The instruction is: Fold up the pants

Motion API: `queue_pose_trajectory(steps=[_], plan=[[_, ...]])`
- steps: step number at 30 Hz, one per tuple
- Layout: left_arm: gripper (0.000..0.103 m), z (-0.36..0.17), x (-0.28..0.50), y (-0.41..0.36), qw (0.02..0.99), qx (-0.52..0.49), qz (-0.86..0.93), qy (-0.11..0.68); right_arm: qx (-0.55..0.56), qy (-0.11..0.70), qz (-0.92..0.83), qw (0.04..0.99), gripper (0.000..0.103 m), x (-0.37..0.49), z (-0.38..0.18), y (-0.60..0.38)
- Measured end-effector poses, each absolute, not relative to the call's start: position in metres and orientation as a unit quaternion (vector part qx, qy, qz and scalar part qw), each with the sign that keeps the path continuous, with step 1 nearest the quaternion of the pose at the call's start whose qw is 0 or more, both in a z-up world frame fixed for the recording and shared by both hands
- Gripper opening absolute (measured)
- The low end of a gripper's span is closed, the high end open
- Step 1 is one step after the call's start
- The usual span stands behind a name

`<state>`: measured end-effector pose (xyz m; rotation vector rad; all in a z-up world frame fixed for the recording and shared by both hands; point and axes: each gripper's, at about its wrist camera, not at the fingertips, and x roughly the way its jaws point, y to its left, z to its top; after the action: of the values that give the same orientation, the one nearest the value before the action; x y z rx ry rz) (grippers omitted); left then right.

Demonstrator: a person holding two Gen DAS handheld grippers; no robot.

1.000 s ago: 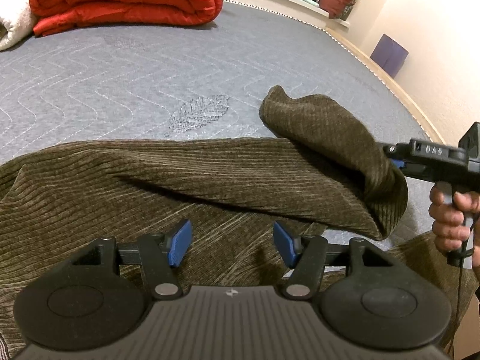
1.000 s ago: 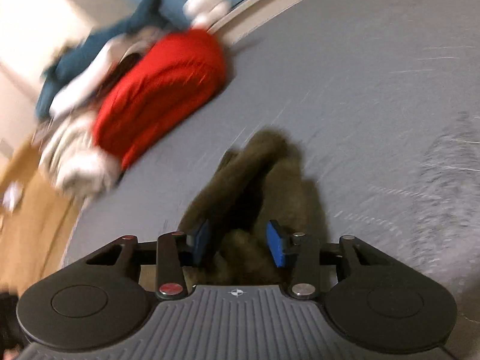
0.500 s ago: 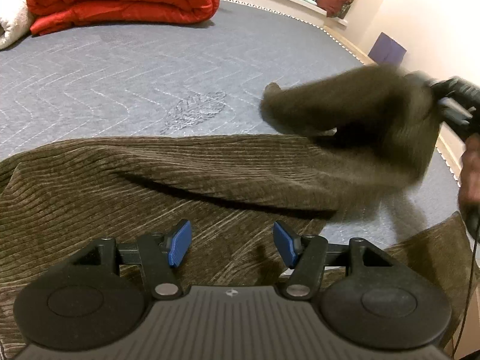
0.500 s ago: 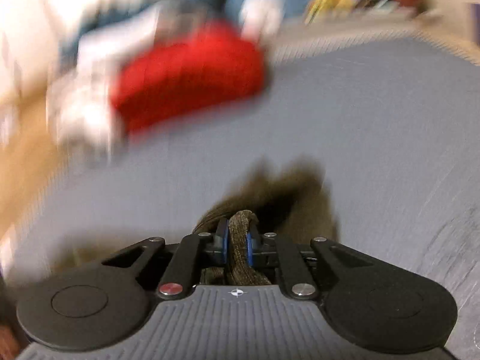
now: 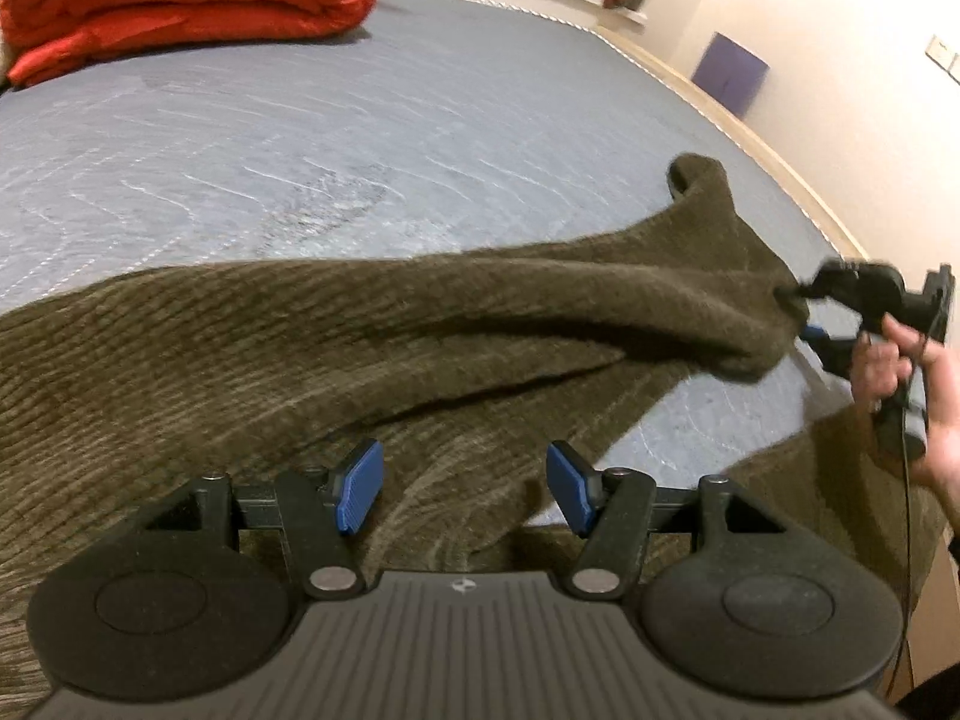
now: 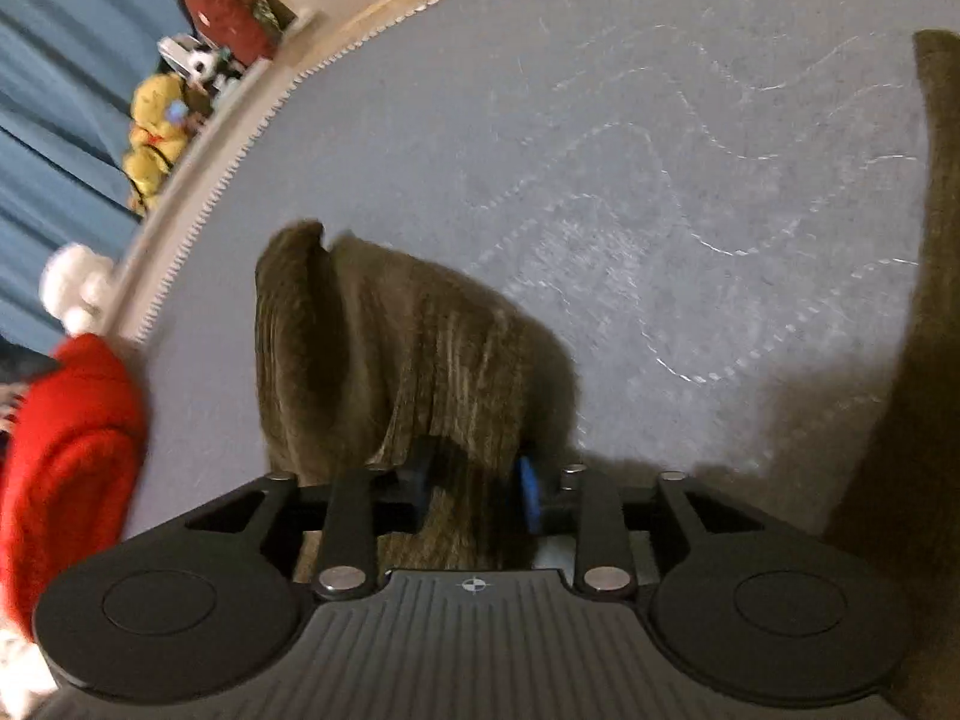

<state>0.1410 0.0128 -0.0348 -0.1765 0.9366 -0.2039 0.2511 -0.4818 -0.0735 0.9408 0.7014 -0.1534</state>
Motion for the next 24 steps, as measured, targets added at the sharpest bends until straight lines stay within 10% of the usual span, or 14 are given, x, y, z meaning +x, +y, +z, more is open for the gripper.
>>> queue_pose_trajectory(steps=[24], plan=[[0.065,-0.088,0.149,-0.027,0.895,0.07,-0.112,0.427,0.661,0.252,0.163,0.688,0.061,0.362,-0.122,-0.519]])
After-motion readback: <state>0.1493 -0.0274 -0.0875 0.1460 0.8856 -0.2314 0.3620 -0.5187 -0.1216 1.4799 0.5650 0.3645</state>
